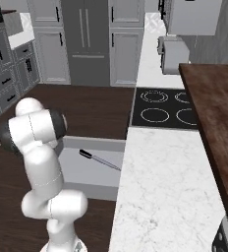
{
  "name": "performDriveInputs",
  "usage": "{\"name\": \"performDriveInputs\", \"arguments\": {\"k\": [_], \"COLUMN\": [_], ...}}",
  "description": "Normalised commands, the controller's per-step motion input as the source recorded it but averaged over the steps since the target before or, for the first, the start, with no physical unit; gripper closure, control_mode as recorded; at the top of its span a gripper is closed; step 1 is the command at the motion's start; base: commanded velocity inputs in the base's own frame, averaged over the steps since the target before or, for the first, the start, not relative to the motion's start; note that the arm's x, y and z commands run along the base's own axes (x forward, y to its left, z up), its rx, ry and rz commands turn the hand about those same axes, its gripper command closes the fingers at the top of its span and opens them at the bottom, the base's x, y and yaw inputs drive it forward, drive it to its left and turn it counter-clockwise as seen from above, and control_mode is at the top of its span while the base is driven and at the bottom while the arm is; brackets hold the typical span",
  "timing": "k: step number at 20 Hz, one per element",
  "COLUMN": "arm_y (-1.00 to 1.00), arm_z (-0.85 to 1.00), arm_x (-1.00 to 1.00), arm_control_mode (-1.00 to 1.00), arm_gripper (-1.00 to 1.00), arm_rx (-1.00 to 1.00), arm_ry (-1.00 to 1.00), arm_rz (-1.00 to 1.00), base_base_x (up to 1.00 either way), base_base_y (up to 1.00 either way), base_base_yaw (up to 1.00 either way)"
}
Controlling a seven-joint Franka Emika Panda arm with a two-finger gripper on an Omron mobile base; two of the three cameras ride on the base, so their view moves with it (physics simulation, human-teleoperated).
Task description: Pick up the knife from the drawer and place it on the cutting board. Then place the meat from the plate to the cutting board.
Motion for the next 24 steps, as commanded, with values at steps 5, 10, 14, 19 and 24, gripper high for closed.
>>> {"name": "performDriveInputs", "arguments": {"k": [5, 10, 14, 19, 24], "arm_y": [-1.0, -1.0, -0.97, -0.45, 0.0], "arm_z": [1.0, 1.0, 0.21, -0.22, -0.5], "arm_x": [-0.09, 0.0, 0.0, 0.15, 0.34], "arm_control_mode": [-1.0, -1.0, -1.0, -1.0, -1.0], "arm_gripper": [-1.0, -1.0, -1.0, -1.0, -1.0], "arm_rx": [0.12, 0.04, -0.1, -0.06, 0.0], "arm_ry": [0.0, 0.0, 0.02, 0.22, 0.24], "arm_rz": [-0.13, -0.06, 0.09, 0.49, 0.54], "base_base_x": [0.0, 0.0, 0.0, 0.0, 0.0], "base_base_y": [0.0, 0.0, 0.0, 0.0, 0.0], "base_base_yaw": [0.0, 0.0, 0.0, 0.0, 0.0]}}
